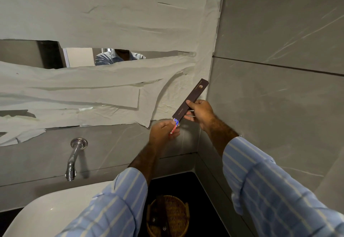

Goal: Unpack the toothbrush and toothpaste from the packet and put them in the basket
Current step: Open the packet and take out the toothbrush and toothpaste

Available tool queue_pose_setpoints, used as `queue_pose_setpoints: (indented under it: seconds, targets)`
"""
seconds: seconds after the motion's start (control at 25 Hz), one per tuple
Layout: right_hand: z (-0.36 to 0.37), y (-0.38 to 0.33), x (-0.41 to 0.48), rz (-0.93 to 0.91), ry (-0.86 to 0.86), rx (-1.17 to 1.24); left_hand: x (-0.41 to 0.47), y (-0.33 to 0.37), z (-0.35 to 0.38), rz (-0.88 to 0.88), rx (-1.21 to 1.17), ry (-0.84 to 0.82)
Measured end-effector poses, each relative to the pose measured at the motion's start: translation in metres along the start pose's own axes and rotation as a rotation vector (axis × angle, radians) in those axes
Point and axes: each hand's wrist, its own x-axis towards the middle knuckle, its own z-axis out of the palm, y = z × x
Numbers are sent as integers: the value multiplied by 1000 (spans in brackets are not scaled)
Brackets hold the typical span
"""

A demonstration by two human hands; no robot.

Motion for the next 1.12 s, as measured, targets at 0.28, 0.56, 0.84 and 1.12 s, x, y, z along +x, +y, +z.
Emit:
queue_pose_setpoints:
  seconds: [0.28, 0.56, 0.84, 1.12]
  targets:
    - [-14, -10, 8, -37, 27, -67, 11, 24, -2, 226, 751, -136]
    - [-26, -39, 20, -137, 131, 2, 7, 23, -12, 263, 772, -142]
    - [-38, -46, 11, -263, 223, 35, -6, 2, -37, 117, 672, -55]
    - [-39, -2, -41, -62, 70, -192, -10, 17, -25, 46, 565, -56]
